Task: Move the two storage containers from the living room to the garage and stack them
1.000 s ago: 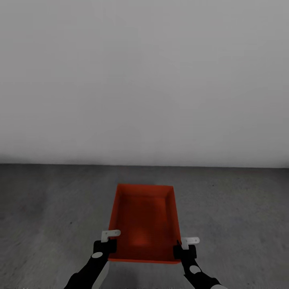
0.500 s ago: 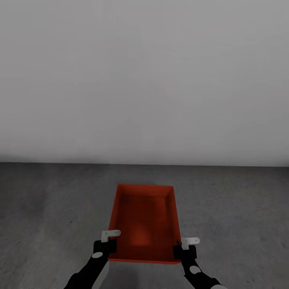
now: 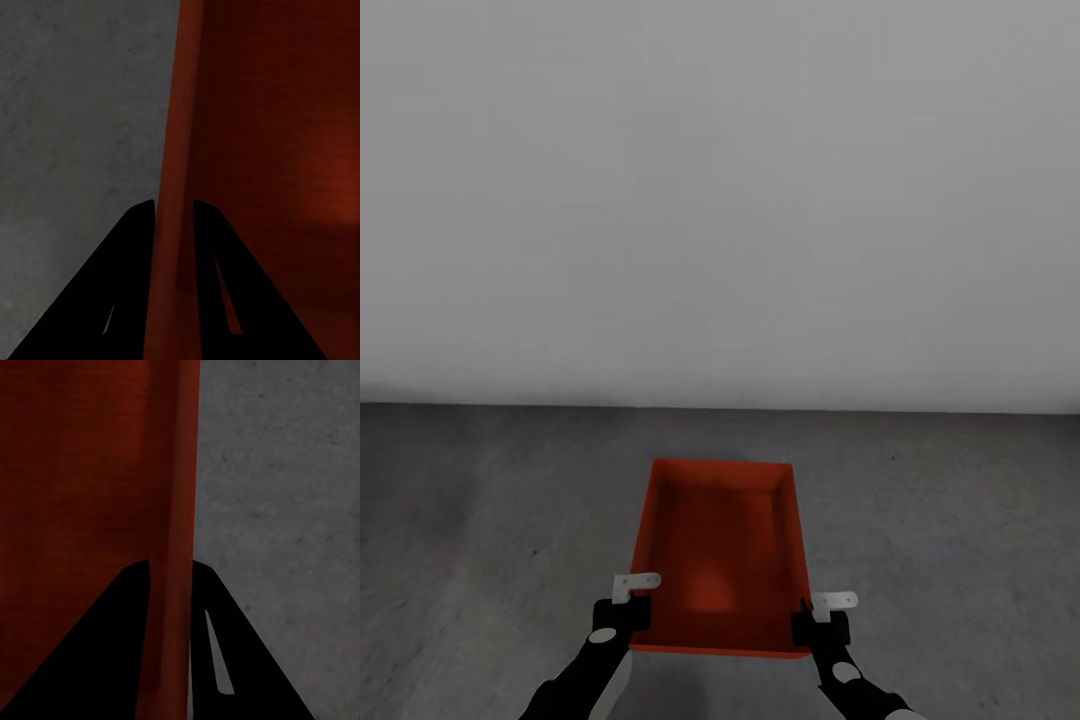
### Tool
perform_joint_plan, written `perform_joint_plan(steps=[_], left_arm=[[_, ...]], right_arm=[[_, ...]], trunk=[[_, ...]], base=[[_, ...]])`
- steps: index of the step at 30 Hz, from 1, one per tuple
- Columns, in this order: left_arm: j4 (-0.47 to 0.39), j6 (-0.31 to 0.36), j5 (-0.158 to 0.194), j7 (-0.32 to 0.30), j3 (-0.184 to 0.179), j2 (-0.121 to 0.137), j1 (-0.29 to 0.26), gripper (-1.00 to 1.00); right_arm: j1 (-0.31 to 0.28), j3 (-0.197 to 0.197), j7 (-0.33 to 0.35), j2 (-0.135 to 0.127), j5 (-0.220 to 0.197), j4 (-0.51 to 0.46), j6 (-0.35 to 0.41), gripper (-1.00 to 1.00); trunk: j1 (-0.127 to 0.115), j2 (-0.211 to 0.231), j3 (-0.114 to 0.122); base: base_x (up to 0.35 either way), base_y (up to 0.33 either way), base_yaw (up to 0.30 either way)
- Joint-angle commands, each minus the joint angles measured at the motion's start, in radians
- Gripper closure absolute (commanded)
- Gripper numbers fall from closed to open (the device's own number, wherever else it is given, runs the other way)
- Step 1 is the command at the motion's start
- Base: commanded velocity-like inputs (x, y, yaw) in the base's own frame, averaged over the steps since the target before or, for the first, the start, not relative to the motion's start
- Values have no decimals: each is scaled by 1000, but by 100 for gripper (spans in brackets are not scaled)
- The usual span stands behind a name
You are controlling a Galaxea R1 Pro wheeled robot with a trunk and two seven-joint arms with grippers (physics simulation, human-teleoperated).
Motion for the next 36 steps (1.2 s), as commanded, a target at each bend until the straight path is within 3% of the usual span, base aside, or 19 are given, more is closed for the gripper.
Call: perform_joint_plan(steps=[1, 19, 36], left_arm=[[-1, 5, 17, 11, -3, 0, 0, 100], [-1, 5, 17, 11, -4, 0, 0, 100], [-1, 5, 15, 11, -4, 0, 0, 100]], right_arm=[[-1, -28, -5, 2, 22, -17, -63, 100], [-1, -28, -2, 2, 22, -17, -64, 100], [-1, -29, -2, 1, 22, -17, -64, 100]], trunk=[[4, -8, -4], [73, -134, -60], [138, -253, -114]], base=[[0, 0, 0], [0, 0, 3], [0, 0, 96]])
